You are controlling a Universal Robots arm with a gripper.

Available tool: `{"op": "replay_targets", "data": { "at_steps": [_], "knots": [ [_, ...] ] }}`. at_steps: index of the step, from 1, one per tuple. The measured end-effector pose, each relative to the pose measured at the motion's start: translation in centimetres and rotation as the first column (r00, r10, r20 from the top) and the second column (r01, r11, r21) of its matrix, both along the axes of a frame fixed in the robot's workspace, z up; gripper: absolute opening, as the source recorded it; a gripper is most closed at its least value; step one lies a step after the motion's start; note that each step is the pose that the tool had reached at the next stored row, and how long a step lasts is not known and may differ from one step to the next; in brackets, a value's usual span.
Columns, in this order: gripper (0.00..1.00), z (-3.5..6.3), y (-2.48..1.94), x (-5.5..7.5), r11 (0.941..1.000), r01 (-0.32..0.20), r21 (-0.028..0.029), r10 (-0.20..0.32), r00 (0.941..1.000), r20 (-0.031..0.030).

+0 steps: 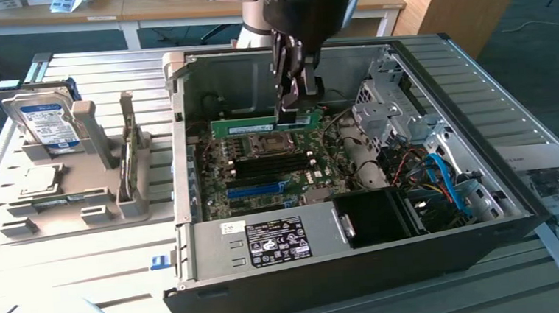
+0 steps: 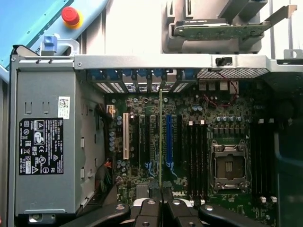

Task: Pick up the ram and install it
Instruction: 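Pick up the ram and move it above insertion slot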

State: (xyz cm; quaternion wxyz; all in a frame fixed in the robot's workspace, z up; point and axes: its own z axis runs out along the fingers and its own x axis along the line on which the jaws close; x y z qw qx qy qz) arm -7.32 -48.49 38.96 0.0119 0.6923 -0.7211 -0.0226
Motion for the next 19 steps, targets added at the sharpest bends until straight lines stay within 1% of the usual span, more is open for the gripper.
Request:
{"op": "replay_targets", "data": {
  "at_steps": [2, 8, 9, 11, 13, 19],
  "knots": [
    [0.12, -0.21, 0.0, 0.0, 1.0, 0.003, -0.0001, -0.003, 1.0, -0.0001],
    [0.12, -0.25, 0.01, 0.0, 1.0, 0.004, -0.0001, -0.004, 1.0, -0.0001],
    [0.12, -0.27, 0.08, 0.0, 1.0, 0.004, 0.0002, -0.004, 1.0, 0.0001],
    [0.12, -0.3, 0.38, 0.0, 1.0, 0.004, -0.0001, -0.004, 1.0, -0.0001],
    [0.12, -0.33, 0.79, 0.0, 1.0, 0.004, -0.0001, -0.004, 1.0, -0.0001],
    [0.12, -0.44, 2.28, 0.1, 1.0, 0.004, 0.0, -0.004, 1.0, 0.0]
  ]
}}
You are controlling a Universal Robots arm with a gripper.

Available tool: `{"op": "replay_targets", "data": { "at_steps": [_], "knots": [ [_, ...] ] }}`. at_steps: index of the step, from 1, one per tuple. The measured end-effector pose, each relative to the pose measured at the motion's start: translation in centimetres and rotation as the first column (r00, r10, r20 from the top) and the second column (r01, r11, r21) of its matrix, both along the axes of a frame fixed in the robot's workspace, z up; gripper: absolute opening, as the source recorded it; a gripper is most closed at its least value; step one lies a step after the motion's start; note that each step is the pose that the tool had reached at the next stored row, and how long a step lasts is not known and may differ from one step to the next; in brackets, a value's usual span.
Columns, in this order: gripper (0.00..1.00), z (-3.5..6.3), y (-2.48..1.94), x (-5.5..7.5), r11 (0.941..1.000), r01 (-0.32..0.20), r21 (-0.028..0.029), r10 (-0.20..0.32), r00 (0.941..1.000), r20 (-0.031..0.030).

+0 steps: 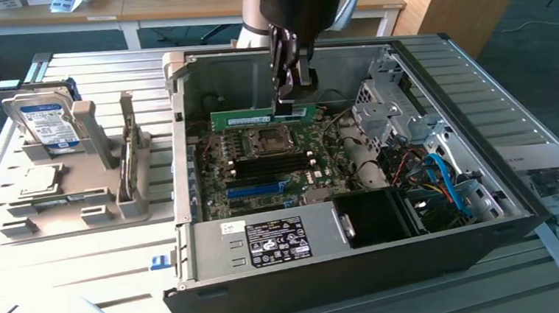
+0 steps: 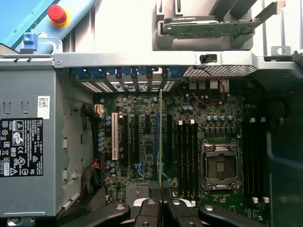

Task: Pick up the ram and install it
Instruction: 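Pick up the ram and move it above insertion slot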

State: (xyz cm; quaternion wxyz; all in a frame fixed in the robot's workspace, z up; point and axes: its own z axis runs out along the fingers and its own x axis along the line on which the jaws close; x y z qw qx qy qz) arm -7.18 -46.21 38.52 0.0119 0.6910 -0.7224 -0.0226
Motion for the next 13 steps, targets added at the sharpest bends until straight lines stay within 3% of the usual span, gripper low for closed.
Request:
{"op": "replay_targets", "data": {
  "at_steps": [13],
  "knots": [
    [0.12, -0.17, 3.37, 0.4, 1.0, 0.0, -0.0001, 0.0, 1.0, 0.0]
  ]
}}
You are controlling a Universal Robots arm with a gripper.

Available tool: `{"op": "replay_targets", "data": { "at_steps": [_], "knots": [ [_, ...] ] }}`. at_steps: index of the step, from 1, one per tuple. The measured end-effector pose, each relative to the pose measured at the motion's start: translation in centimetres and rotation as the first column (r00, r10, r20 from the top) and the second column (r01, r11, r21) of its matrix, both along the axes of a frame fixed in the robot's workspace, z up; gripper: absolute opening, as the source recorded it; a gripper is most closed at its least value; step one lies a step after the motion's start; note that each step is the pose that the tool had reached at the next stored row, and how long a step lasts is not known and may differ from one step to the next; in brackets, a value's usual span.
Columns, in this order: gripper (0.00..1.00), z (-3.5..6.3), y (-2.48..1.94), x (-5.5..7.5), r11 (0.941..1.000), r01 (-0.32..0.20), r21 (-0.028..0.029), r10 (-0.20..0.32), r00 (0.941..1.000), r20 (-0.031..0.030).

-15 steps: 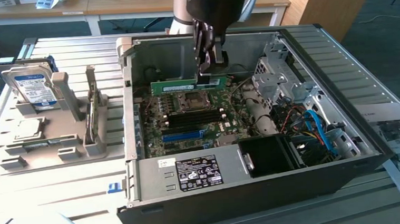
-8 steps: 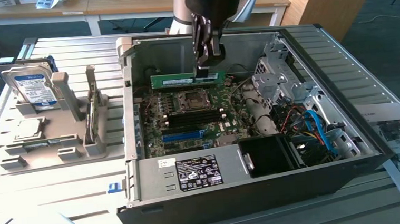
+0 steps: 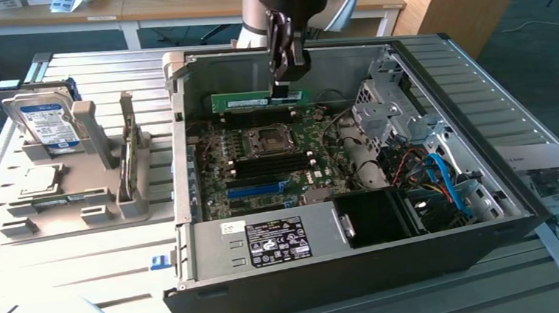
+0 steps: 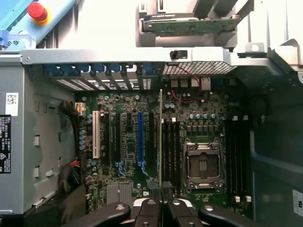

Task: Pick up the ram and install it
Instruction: 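Pick up the ram and move it above insertion slot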

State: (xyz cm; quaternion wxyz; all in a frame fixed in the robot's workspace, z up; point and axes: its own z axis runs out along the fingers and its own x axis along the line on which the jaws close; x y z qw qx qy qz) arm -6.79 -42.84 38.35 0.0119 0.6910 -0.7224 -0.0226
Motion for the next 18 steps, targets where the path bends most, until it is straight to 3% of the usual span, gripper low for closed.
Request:
{"op": "replay_targets", "data": {
  "at_steps": [2, 8, 18],
  "knots": [
    [0.12, 0.0, 0.2, 0.0, 1.0, 0.0, -0.0001, 0.0, 1.0, -0.0002],
    [0.12, -0.12, 0.21, 0.0, 1.0, 0.0, 0.0002, 0.0, 1.0, 0.0],
    [0.12, -1.76, 0.21, 0.0, 1.0, 0.0, 0.0003, 0.0, 1.0, 0.0029]
  ]
}}
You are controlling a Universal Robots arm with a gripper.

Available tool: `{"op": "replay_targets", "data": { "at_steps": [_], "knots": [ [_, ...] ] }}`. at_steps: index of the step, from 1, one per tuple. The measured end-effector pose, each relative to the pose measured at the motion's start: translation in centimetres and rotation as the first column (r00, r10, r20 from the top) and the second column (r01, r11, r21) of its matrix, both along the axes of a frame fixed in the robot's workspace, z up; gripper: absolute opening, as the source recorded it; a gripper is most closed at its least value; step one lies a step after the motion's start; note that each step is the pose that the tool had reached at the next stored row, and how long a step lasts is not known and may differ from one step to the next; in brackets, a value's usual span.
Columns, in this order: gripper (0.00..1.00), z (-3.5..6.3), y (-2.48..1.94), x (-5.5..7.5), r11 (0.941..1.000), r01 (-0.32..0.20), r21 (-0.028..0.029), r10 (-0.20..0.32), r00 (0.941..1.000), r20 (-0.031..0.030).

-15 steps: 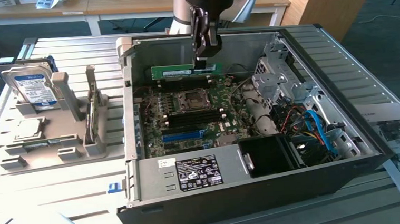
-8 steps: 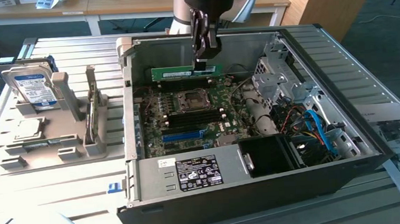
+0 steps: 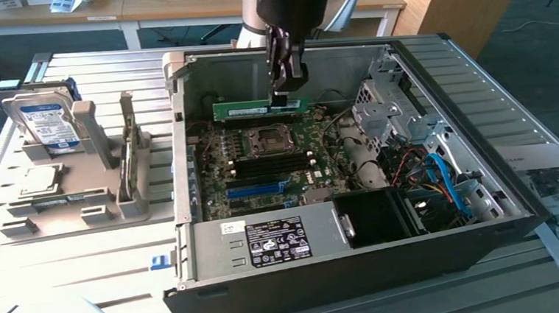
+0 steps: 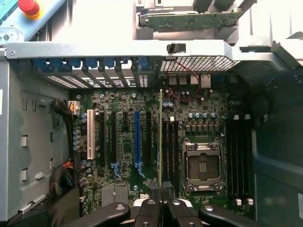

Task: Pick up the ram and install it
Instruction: 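Pick up the ram and move it above insertion slot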

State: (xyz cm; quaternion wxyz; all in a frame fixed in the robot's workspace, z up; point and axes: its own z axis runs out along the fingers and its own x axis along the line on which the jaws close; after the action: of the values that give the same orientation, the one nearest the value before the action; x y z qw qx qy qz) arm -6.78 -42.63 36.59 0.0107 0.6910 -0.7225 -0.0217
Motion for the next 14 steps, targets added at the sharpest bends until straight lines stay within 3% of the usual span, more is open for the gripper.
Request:
{"op": "replay_targets", "data": {
  "at_steps": [4, 10, 14],
  "knots": [
    [0.12, -0.56, 0.0, 0.0, 1.0, 0.0, 0.0002, 0.0, 1.0, 0.0007],
    [0.12, -0.65, 0.0, 0.0, 1.0, 0.0, 0.0003, 0.0, 1.0, 0.0008],
    [0.12, -0.69, 0.0, 1.0, 1.0, 0.0, 0.0003, 0.0, 1.0, 0.0008]
  ]
}}
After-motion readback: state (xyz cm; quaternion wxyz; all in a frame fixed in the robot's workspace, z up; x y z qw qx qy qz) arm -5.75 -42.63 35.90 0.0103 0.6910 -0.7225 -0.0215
